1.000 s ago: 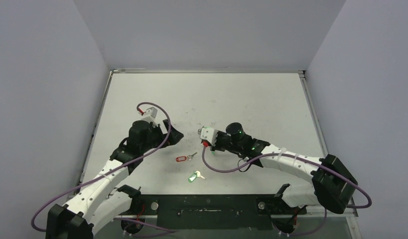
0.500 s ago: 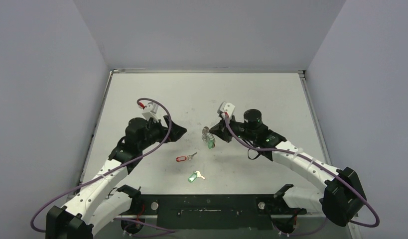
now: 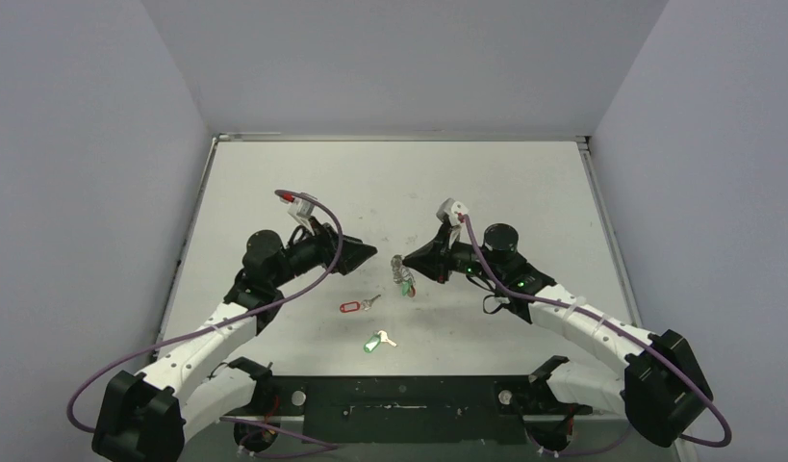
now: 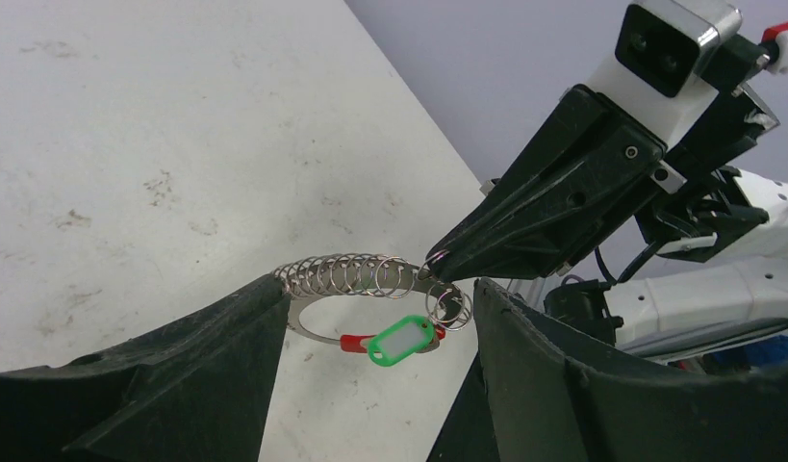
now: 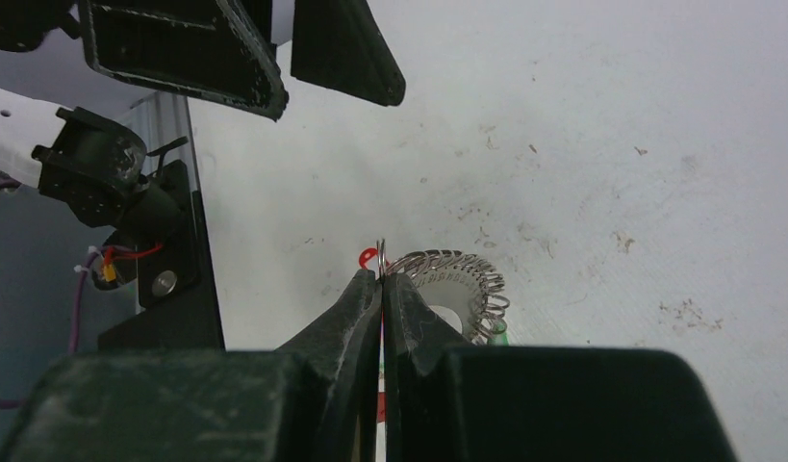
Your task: Put the keys on the keyring
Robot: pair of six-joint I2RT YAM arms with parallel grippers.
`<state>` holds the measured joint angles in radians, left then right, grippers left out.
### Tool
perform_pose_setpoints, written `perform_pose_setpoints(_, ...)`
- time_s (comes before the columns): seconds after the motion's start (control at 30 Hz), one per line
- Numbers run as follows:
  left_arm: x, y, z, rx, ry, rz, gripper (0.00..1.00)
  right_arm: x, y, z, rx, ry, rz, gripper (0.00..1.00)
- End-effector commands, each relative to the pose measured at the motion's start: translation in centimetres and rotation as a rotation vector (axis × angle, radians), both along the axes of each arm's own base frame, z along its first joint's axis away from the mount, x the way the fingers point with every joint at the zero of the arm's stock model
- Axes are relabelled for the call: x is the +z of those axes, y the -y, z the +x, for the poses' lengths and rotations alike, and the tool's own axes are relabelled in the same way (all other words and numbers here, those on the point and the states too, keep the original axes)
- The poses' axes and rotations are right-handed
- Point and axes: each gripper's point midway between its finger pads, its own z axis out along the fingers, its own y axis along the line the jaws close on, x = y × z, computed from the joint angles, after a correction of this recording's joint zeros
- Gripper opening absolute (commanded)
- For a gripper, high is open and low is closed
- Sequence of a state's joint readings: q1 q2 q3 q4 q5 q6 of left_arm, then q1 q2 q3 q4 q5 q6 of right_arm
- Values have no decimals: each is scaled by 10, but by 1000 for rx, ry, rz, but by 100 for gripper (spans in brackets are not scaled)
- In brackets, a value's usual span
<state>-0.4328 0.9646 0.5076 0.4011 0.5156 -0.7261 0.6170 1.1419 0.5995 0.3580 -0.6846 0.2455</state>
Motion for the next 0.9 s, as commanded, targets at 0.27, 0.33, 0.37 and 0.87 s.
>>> perform_pose_setpoints(0.27, 44, 25, -49, -286, 589, -6, 68, 58, -1, -32, 182, 365, 168, 0)
perform_pose_setpoints(0.33, 41, 30, -60, -325, 688, 31, 68, 61, 3, -37, 188, 440, 181, 0)
perform_pose_setpoints(0.37, 38, 32, -65, -344, 736, 54, 68, 62, 5, -39, 190, 468, 176, 0)
perform_pose_setpoints(0.87, 21, 59, -81, -418, 1060, 242, 43, 58, 6, -49, 266, 552, 94, 0)
